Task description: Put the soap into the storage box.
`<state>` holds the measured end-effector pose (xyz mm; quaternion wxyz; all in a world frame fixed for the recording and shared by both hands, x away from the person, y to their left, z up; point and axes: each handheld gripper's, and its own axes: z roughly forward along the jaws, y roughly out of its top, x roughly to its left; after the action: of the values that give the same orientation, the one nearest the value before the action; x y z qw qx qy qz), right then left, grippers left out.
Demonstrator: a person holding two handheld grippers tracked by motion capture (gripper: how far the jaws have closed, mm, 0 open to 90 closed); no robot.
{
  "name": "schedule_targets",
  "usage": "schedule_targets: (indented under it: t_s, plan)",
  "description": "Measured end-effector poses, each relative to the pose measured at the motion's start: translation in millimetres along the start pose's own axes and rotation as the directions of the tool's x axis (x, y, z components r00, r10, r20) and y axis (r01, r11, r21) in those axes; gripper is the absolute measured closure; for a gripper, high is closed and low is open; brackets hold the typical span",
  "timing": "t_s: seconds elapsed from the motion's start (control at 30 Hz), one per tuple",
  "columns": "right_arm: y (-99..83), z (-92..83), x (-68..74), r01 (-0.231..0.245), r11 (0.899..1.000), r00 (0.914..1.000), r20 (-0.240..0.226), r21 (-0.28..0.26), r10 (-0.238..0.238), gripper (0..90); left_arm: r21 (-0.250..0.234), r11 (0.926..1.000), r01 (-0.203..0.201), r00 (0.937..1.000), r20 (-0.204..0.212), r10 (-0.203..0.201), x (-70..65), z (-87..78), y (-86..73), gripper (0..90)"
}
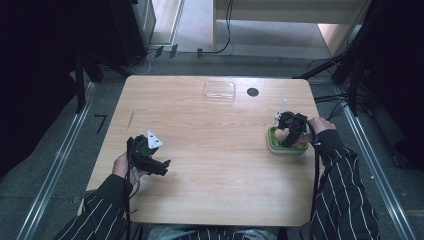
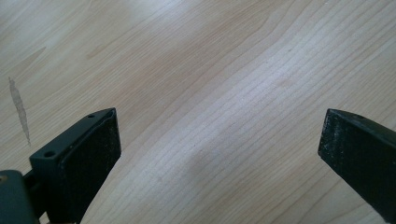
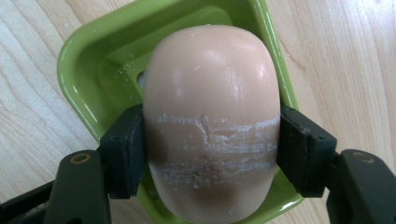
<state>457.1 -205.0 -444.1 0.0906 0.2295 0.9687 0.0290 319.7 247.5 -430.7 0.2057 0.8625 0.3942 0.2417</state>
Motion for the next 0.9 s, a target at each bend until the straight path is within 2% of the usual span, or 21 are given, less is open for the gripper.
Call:
schedule_targets:
  t_s: [0.03,0.5,0.9]
  plan:
    - [-0.5,0.8,-0.9,-0.014,1.0,0.9999,-0.003,0.001,0.014,33.3,0.0,1.0,0.0,1.0,0.0,0.0,0.0,0.0,0.0,0.0]
    - [-2.3,9.3,-5.1,-0.06,0.998,0.9976,-0.034,0.027,0.061,33.3,0.0,1.0,-0.002,1.0,-0.001,0.002,0.0,-0.2,0.1,0.0]
    - [-2.0,10.3,-5.6,-0.087,0.996,0.9957,-0.028,0.037,0.088,33.0,-0.001,1.0,-0.003,1.0,-0.002,0.003,-0.1,-0.4,0.3,0.0]
